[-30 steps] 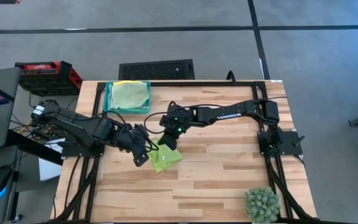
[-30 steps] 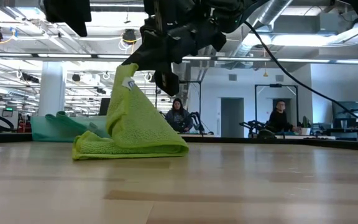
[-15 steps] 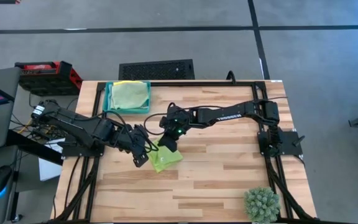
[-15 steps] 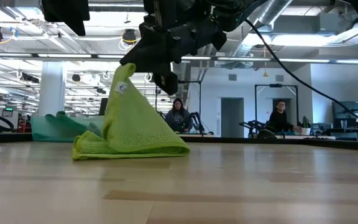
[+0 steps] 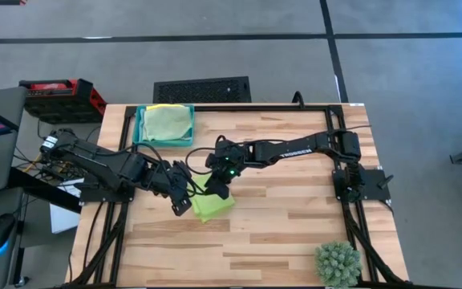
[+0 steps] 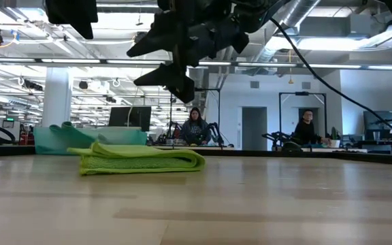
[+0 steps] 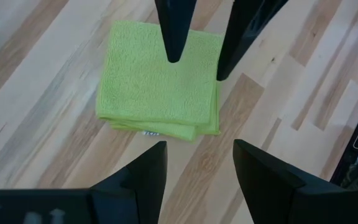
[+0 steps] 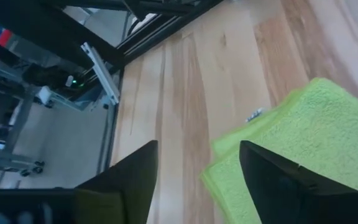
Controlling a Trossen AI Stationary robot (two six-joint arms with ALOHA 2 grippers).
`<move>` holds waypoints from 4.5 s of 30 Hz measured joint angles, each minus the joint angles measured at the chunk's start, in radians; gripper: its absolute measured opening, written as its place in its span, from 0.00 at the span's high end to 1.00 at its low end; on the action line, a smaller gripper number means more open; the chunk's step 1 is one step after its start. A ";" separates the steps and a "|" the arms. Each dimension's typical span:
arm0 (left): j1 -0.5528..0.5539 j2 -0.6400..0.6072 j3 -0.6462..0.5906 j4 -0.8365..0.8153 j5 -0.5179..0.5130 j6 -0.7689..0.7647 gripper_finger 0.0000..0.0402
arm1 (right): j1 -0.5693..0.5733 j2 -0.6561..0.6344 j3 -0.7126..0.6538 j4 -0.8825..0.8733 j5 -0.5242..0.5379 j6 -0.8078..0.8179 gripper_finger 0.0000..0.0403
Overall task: Fold microfiber towels
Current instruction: Stack the folded light green microfiber on top of the green microfiber towel
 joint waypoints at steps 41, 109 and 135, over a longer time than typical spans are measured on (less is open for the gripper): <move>0.393 0.020 -0.580 0.587 0.246 -0.026 0.56 | -0.211 -0.064 0.000 -0.427 -0.078 -0.347 0.38; 0.314 0.206 -0.232 0.379 0.037 0.627 1.00 | -0.214 -0.003 0.003 -0.394 -0.082 -0.639 0.38; 0.192 0.204 -0.138 0.310 -0.030 0.702 1.00 | -0.215 0.002 -0.001 -0.370 0.057 -0.707 0.38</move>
